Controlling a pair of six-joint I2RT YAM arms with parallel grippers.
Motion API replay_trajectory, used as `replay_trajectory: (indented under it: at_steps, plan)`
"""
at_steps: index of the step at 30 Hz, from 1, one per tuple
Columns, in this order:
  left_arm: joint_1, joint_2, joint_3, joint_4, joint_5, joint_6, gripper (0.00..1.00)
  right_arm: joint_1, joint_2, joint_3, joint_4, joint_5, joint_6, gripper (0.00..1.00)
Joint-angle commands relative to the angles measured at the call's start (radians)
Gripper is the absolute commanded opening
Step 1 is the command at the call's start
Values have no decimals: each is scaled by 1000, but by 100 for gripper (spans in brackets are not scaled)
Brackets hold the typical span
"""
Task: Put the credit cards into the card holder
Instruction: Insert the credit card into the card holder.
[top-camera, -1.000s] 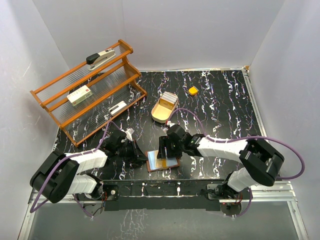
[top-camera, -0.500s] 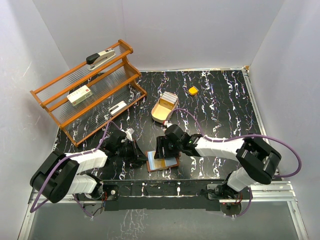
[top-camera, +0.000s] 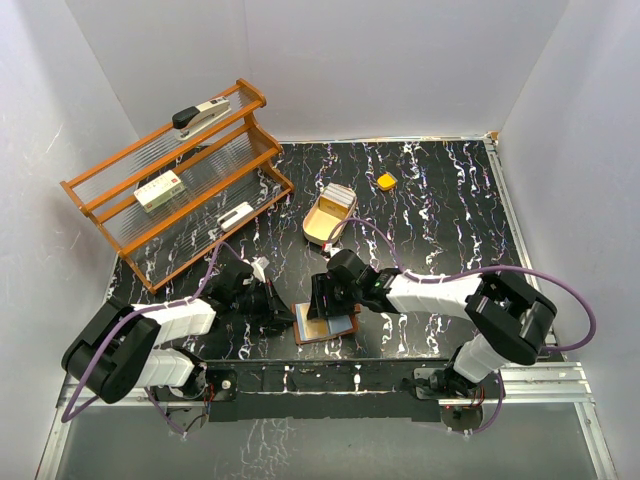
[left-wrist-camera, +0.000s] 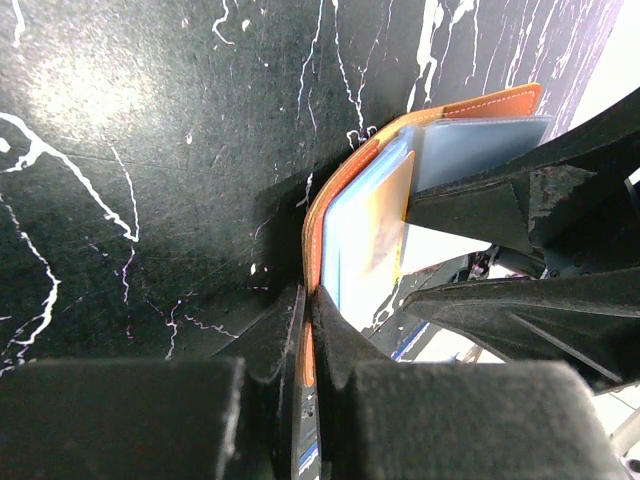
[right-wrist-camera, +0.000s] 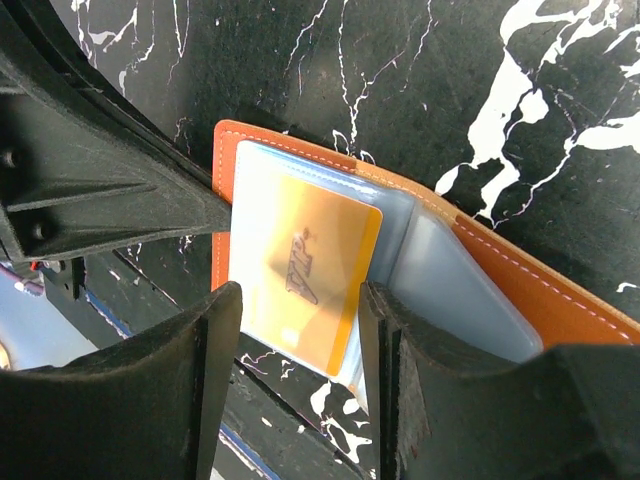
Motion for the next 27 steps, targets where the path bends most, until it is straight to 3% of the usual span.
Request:
replay_trajectory:
  at_steps: [1,10,16,27]
  plan:
    - [-2,-9,40,-7,7,13,0,10,-9,53,43,-17,-16,48]
    - [-2,-20,76,-77,-2,58,0,2,-83,159,-165,121,-123,54]
    - [-3,-9,90,-71,17,56,0,-63,-81,315,-283,243,-307,57]
    - [-3,1,111,-102,46,93,0,-238,132,638,-293,436,-644,61]
